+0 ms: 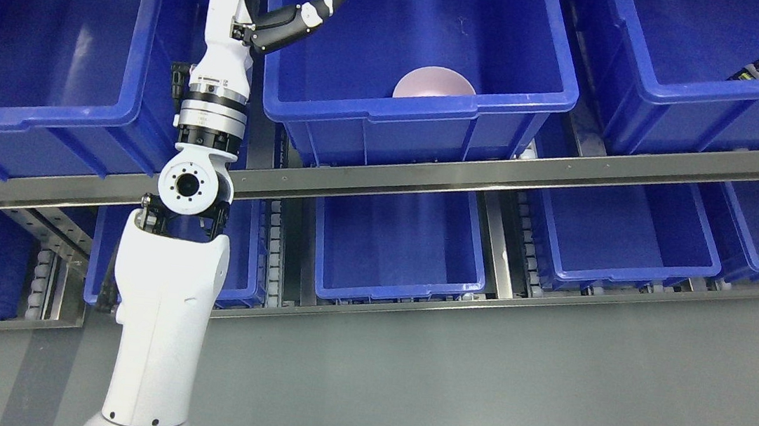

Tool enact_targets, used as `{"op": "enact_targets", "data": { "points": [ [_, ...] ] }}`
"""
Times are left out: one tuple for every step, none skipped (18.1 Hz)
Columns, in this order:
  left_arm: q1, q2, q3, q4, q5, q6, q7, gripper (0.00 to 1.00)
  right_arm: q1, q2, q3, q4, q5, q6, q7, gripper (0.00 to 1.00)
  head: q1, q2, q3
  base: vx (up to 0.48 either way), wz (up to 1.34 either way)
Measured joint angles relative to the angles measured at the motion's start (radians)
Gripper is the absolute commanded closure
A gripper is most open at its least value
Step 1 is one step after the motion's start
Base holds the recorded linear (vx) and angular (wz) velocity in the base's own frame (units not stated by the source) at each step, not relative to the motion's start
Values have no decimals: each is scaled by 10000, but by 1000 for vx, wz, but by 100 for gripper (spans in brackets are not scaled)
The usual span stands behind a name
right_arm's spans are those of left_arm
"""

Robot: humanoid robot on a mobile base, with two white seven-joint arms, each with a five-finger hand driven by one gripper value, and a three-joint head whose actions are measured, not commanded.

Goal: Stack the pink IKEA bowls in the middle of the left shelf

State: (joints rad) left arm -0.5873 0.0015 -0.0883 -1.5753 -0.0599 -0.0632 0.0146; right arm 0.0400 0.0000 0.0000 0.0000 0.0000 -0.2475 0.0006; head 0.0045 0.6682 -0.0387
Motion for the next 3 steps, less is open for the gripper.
{"op": "enact_targets", "data": {
  "points": [
    [106, -1, -33, -124, 28, 3, 1, 0, 0, 0, 0, 0, 0, 0, 0, 0, 0, 0, 0, -159, 98],
    [177, -2, -59, -223, 45, 9, 1, 0, 0, 0, 0, 0, 0, 0, 0, 0, 0, 0, 0, -148, 225],
    [236, -3, -83, -319, 61, 10, 1, 0, 0, 0, 0, 0, 0, 0, 0, 0, 0, 0, 0, -148, 225]
  ]
}}
